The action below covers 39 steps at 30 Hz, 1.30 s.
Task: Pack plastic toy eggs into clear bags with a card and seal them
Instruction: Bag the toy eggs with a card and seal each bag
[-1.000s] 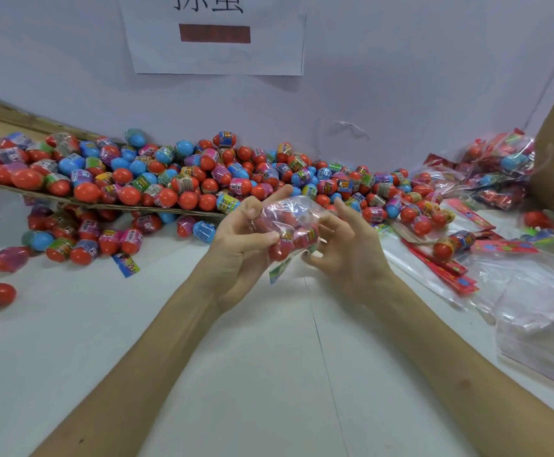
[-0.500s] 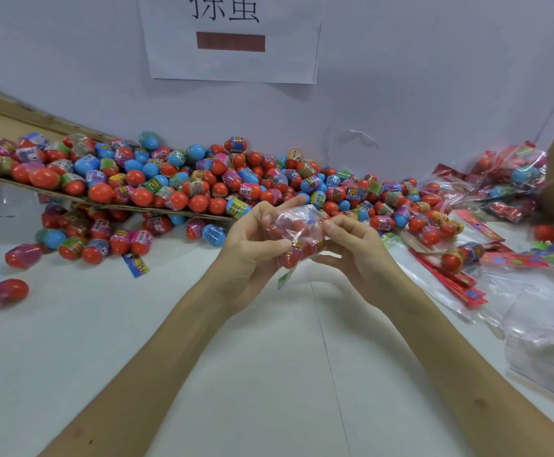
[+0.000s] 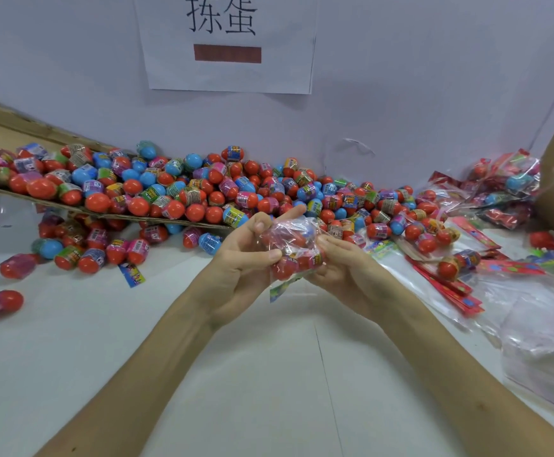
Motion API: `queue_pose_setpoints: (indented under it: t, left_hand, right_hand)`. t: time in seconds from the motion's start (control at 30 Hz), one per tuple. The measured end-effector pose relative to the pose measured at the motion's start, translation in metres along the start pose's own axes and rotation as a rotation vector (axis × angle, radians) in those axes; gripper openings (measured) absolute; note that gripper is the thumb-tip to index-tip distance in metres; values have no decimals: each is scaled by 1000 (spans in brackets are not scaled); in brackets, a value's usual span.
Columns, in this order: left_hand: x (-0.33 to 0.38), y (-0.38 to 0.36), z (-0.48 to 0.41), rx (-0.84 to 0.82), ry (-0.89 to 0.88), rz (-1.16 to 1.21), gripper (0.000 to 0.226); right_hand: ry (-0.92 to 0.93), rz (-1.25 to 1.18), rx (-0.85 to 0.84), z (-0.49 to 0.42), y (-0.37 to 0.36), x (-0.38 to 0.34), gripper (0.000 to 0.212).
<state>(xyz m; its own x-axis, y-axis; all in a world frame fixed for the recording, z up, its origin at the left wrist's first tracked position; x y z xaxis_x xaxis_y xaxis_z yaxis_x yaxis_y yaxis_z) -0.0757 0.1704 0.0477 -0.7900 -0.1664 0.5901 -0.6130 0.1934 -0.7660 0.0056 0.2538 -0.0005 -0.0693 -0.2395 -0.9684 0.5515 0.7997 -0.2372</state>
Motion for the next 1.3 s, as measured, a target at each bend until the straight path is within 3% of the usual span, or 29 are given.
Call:
queue_pose_setpoints:
  t: [0.13, 0.27, 0.3, 0.37, 0.43, 0.47, 0.53, 0.6, 0.67, 0.87, 1.07, 1.17, 1.3]
  left_hand:
    - [-2, -1, 0, -20, 15, 51, 37]
    - [-3, 3, 0, 13, 25, 62, 37]
    - [-2, 6, -1, 43, 15, 65, 37]
    - [1, 13, -3, 129, -27, 95, 37]
    - [5, 21, -2, 216, -69, 118, 33]
    - [7, 23, -2, 243, -79, 121, 32]
    - [8, 26, -2, 275, -88, 120, 31]
    - [10, 25, -2, 280, -99, 122, 29]
    - [10, 25, -1, 282, -100, 146, 27]
    - [6, 19, -2, 242, -55, 234, 26]
    - [3, 28, -2, 260, -41, 299, 40]
    - [4, 27, -3, 201, -35, 185, 48]
    - [14, 31, -5, 282, -110, -297, 25]
  right_hand:
    - [-89, -175, -41, -1, -5, 10, 51]
    - [-111, -176, -5, -1, -2, 10, 42]
    - [-88, -70, 70, -1, 5, 7, 36]
    - [56, 370, 370, 4, 30, -13, 32]
    - [329, 827, 692, 25, 36, -52, 46]
    - [497, 960, 720, 35, 23, -67, 54]
    - [750, 1136, 567, 43, -11, -75, 66]
    - [810, 1278, 330, 37, -43, -62, 73]
    - [809, 1352, 226, 30, -60, -49, 71]
    - [1002, 1284, 480, 47, -44, -66, 52]
    - [986, 1163, 495, 48, -35, -68, 47]
    - [839, 939, 461, 41, -17, -65, 43]
    - [646, 743, 412, 30, -3, -62, 28]
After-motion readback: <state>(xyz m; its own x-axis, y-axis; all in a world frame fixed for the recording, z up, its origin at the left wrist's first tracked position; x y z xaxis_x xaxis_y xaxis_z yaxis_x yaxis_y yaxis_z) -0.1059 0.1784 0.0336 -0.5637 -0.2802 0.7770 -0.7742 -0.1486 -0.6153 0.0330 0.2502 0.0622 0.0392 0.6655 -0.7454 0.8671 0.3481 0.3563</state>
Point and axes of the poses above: each hand's wrist, its own z-axis away from the middle knuckle, its own y-axis out of the back of the hand, x = y × z, the point moved 10 cm from there along -z, towards the middle knuckle, and after that the axes turned 14 degrees about z, right-handed, at the moved point
